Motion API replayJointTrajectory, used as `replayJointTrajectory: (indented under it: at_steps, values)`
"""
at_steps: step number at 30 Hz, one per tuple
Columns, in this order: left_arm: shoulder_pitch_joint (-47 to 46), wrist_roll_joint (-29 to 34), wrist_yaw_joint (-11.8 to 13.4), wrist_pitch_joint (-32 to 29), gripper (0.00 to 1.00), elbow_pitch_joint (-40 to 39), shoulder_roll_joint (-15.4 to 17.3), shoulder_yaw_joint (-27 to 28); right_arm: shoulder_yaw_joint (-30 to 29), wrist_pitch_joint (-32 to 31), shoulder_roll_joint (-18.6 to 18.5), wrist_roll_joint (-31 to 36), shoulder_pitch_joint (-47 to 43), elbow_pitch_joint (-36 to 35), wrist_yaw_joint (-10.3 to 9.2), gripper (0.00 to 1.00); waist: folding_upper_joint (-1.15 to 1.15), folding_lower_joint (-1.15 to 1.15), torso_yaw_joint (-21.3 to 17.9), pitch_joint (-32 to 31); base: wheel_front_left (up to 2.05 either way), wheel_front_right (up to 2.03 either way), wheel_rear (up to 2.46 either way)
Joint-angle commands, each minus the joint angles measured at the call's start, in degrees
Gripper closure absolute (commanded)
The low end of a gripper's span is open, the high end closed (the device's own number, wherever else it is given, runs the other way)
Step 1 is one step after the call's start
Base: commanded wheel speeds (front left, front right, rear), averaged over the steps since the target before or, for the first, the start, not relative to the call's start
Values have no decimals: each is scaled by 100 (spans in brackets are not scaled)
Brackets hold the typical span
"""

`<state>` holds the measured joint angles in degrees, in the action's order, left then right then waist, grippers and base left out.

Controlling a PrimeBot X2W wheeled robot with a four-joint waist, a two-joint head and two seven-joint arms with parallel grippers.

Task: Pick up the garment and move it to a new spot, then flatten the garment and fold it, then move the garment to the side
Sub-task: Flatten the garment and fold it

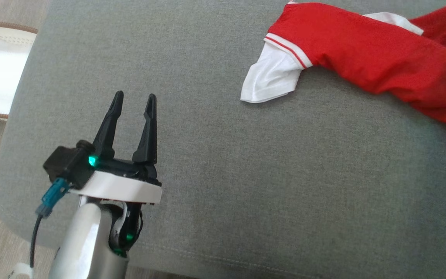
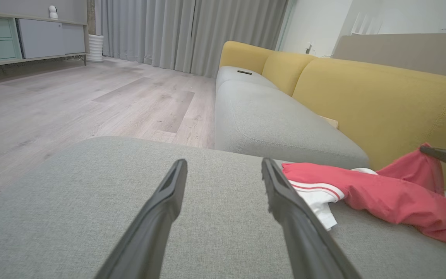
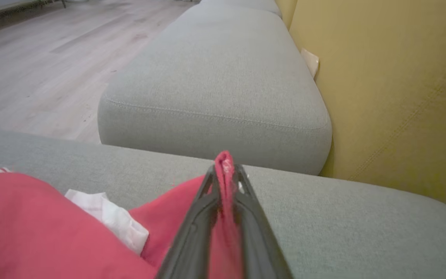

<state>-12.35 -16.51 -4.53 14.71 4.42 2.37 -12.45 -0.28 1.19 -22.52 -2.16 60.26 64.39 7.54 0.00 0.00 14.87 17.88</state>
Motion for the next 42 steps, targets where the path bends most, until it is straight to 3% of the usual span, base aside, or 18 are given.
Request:
replayJointTrajectory:
  at_steps: [1, 7, 15, 19, 23, 26, 30, 35, 42]
  values:
    - [-216, -51, 13, 29, 0, -149, 51, 147, 30, 96, 57, 115, 37, -34, -5, 0, 0, 0, 1, -20, 0, 0, 0]
    - [-178, -29, 15, 29, 0, -145, 51, 164, -48, 611, 403, 339, -103, 192, -5, 0, 0, 0, -50, -190, 0, 0, 0]
    - [-9, -13, 23, 29, 0, -229, 51, 345, 229, 1314, 1198, -212, -674, -155, -5, 0, 0, 0, -366, -684, 0, 0, 0]
    - [87, 28, 19, 29, 0, -273, 51, 392, 439, 1372, 1505, -656, -1285, -841, -5, 0, 0, 0, -599, -902, 0, 0, 0]
    - [179, 50, 17, 29, 0, -294, 51, 442, 564, 1378, 1724, -1050, -2148, -1962, -5, 0, 0, 0, -846, -1068, 0, 0, 0]
    - [217, 103, -8, 29, 0, -274, 51, 478, 733, 1379, 1821, -1034, -2892, -2829, -5, 0, 0, 0, -1005, -1151, 0, 0, 0]
    - [352, 110, -14, 29, 0, -249, 51, 565, 513, 1380, 1947, -1101, -4031, -3950, -5, 0, 0, 0, -1205, -1317, 0, 0, 0]
    - [610, 113, -61, 29, 0, -148, 51, 622, 665, 1380, 1961, -1467, -4788, -4576, -5, 0, 0, 0, -1361, -1401, 0, 0, 0]
    - [720, 49, -56, 29, 0, -173, 51, 670, 637, 1380, 1963, -1507, -5088, -4810, -5, 0, 0, 0, -1402, -1374, 0, 0, 0]
